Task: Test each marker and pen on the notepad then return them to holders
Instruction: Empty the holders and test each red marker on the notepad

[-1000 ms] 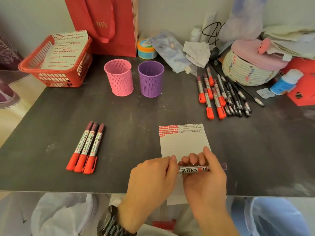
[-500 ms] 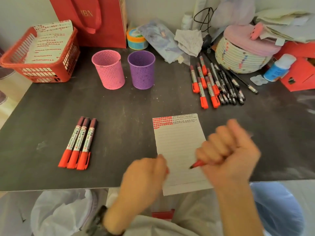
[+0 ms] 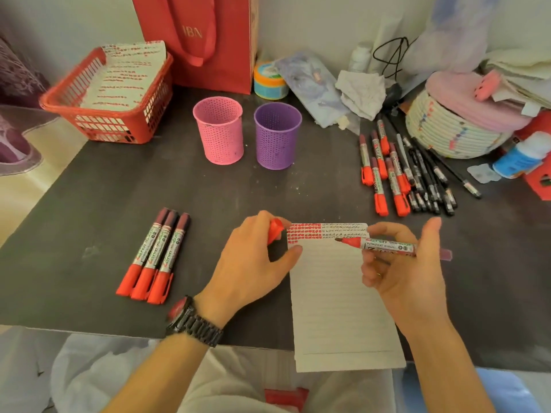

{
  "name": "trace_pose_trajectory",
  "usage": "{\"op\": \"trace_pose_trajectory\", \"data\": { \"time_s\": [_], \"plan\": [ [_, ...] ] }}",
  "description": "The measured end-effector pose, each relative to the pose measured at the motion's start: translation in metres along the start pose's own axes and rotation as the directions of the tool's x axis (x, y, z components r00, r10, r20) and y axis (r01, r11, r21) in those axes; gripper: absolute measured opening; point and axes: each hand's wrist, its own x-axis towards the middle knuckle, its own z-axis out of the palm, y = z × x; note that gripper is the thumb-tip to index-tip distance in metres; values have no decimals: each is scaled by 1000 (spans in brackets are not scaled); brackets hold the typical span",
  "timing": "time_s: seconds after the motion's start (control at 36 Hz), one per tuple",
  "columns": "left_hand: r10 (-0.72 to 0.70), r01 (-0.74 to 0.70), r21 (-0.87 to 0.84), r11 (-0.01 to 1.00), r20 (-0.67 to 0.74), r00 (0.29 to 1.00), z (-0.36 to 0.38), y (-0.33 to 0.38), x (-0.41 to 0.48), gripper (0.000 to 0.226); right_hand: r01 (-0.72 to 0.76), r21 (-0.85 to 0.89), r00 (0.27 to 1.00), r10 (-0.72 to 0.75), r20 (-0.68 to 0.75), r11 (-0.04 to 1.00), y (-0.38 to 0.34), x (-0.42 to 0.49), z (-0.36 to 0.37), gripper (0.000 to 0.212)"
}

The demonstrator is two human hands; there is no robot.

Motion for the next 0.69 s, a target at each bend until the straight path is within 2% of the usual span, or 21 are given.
{"op": "trace_pose_trajectory", "data": {
  "time_s": [0.06,0.11,0.19,0.28,0.53,0.69],
  "plan": [
    [45,-45,62,997,1,999,6,-5,4,39,-1,-60,1000,1,-9,998,-2,4,3,75],
    [61,-61,123,991,-1,998,11,-10,7,49,22,-123,999,-25,-24,992,-3,9,7,62],
    [12,-14,138,990,19,1000,16,-13,8,54,96,-222,994,-104,-24,970,-1,18,15,38],
    [-17,12,125,992,39,999,17,-14,8,56,131,-316,990,-142,-13,939,3,30,27,27],
    [4,-5,103,995,16,1000,15,-16,6,57,235,-527,954,-299,-37,817,34,65,46,33],
    [-46,42,116,992,31,998,17,-13,8,55,290,-570,923,-383,-47,769,46,60,43,30]
  ]
}}
